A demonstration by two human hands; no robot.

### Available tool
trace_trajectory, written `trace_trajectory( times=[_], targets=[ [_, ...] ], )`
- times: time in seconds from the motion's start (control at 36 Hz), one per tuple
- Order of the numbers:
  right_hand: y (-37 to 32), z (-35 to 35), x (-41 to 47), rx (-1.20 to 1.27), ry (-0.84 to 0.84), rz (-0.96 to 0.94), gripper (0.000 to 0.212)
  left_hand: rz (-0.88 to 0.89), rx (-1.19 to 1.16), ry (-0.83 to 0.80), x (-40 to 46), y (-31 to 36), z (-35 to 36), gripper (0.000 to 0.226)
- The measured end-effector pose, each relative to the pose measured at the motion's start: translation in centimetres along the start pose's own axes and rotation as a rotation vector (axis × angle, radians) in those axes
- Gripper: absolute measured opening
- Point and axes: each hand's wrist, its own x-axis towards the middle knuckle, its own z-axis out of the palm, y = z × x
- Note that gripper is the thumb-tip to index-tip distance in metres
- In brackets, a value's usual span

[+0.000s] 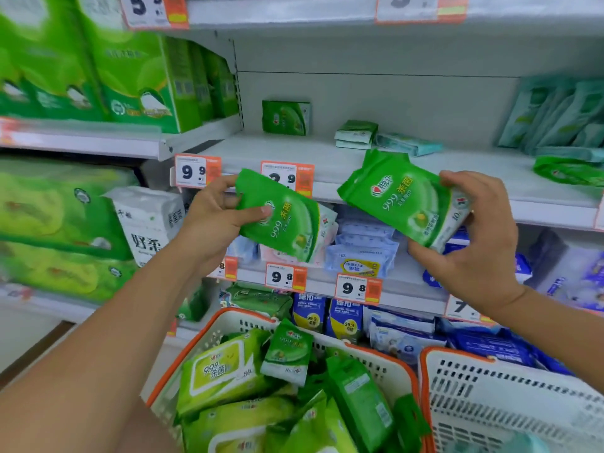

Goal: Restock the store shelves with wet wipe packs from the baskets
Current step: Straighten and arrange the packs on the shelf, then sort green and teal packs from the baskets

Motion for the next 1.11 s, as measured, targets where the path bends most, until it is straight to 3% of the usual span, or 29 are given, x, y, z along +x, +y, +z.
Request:
trace_trajectory(
  times=[0.08,0.31,0.5,0.61,0.69,0.78,0.83,0.89,0.94,1.0,1.11],
  targets=[
    [-0.9,0.7,-0.8,0.06,-0.031,-0.004,0.066,-0.052,0.1,-0.09,-0.4,-0.7,-0.3,0.032],
    [-2.6,2.7,-2.3,0.118,-0.112,-0.039,0.07,-0.167,0.145,-0.239,-0.6,-1.3,-0.1,0.018],
    [-2.7,3.5,-3.4,0.162,-0.133,-0.044,0.074,-0.281,0.177,-0.267,0.0,-2.1,-1.5,0.02],
    [-2.9,4.1,-4.6,0.196,-0.199,-0.007,0.076,-0.41,0.317,-0.324,0.0,-3.5,-2.2,0.018],
    [-3.1,5.5,-7.7,0.272,-0.486,0.138,0.083,-0.58,0.471,-0.406,-0.6,-6.1,-2.5,0.013],
    [-3.3,7.1,-11.1,0.307,-1.046,0.314,0.086,-0.765,0.78,-0.612,-2.1,-9.1,-2.6,0.029],
    [-3.3,7.9,-12.5,0.334,-1.353,0.417,0.08,-0.771,1.036,-0.738,-2.8,-10.7,-2.9,0.044],
    [-2.9,8.2,-12.1,0.282,-1.45,0.373,0.07,-0.676,1.197,-0.746,-2.4,-11.3,-3.2,0.046],
    [-2.6,8.1,-9.8,0.296,-1.418,0.326,0.051,-0.61,1.12,-0.666,-1.5,-9.9,-3.0,0.036],
    [-2.1,7.2,-5.7,0.37,-1.3,0.367,0.031,-0.487,0.879,-0.567,-0.1,-6.7,-2.2,0.024],
    [-0.3,4.4,3.6,0.374,-0.807,0.327,0.014,-0.082,0.508,-0.33,3.1,2.1,1.5,0.01]
  ],
)
